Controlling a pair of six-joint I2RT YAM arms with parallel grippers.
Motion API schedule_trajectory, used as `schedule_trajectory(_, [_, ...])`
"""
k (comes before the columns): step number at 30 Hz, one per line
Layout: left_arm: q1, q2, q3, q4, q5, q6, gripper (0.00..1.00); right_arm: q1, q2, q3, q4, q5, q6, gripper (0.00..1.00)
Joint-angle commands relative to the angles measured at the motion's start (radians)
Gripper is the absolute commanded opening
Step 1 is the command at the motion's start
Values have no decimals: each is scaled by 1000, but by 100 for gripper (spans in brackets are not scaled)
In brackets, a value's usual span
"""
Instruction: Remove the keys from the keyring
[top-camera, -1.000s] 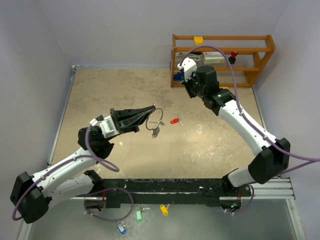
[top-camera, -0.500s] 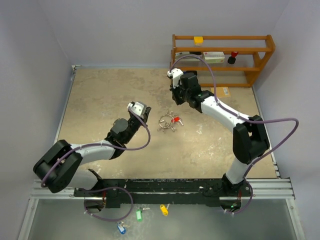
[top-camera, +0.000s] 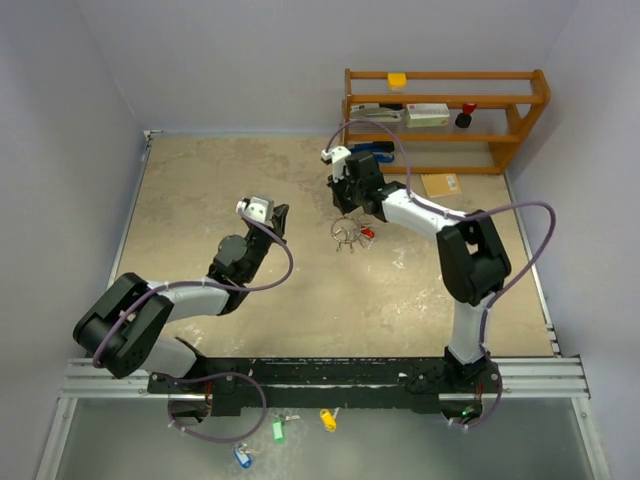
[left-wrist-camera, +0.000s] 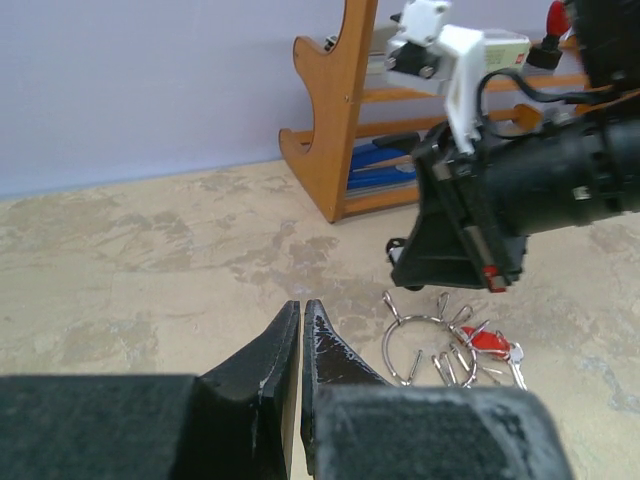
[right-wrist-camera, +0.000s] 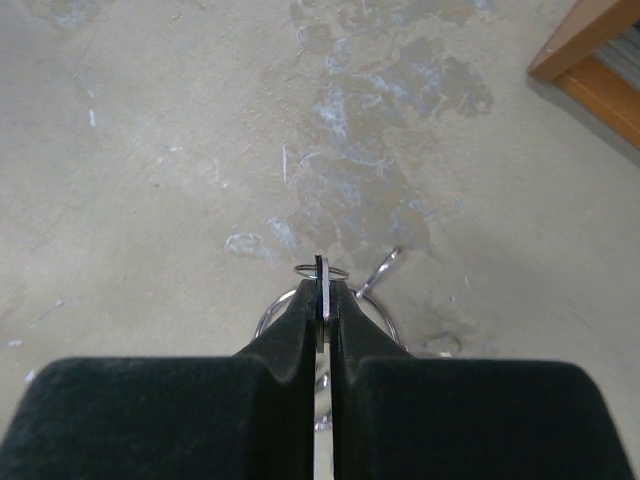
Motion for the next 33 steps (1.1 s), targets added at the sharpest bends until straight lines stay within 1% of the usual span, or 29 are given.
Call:
schedule_trajectory(1, [3,-34,-24,39,-8,-23,0,32,79,93,15,-39,1,0])
schedule_trajectory(6, [3,-31,-44,36,-34,-33,0,78,157,139,10,-26,4,0])
schedule_trajectory(7, [3,-32,-48,34,-42,-35,0,81,165,146,6,-32,6,3])
schedule_trajectory(8, [3,-35,-51,31,-48,-35,0,85,168,145,4,-38,8,14])
schedule_trajectory(9, [3,-39,-52,29,-53,-38,0,90,167,139,9,-38,7,30])
schedule_trajectory(10, [3,-40,-54,27,-59,-41,0,95,163,130,16,-37,5,42])
schedule_trajectory(11, [4,-43,-53,26,-61,-43,0,99,159,122,20,-36,2,48])
schedule_trajectory(13, [3,-39,-49,28,-61,-49,0,107,154,114,17,-24,-9,57])
schedule_trajectory(15, [3,-33,-44,31,-53,-53,0,115,131,107,8,4,-23,59])
schedule_trajectory(18, [3,-27,-41,37,-45,-64,0,128,70,68,17,65,-50,60])
schedule_trajectory(23, [3,-37,-47,44,-29,-74,0,130,-38,-33,16,232,-43,59])
schedule_trajectory(25, [3,-46,-49,35,-25,-74,0,131,-94,-96,28,261,-5,57])
schedule_trajectory(27, [3,-63,-45,3,-20,-69,0,129,-155,-158,53,328,11,51])
schedule_trajectory(28, [3,-73,-39,-22,-20,-67,0,129,-184,-189,62,360,11,51])
schedule_trajectory(29, [3,-82,-34,-49,-31,-66,3,123,-219,-219,83,389,12,52])
schedule_trajectory(30, [3,-92,-30,-71,-44,-67,8,114,-263,-249,98,412,17,55])
schedule_trajectory(31, [3,-103,-26,-97,-62,-69,15,100,-297,-276,108,430,28,58])
schedule_trajectory(33, [3,-130,-19,-149,-117,-79,32,53,-376,-336,145,435,54,60])
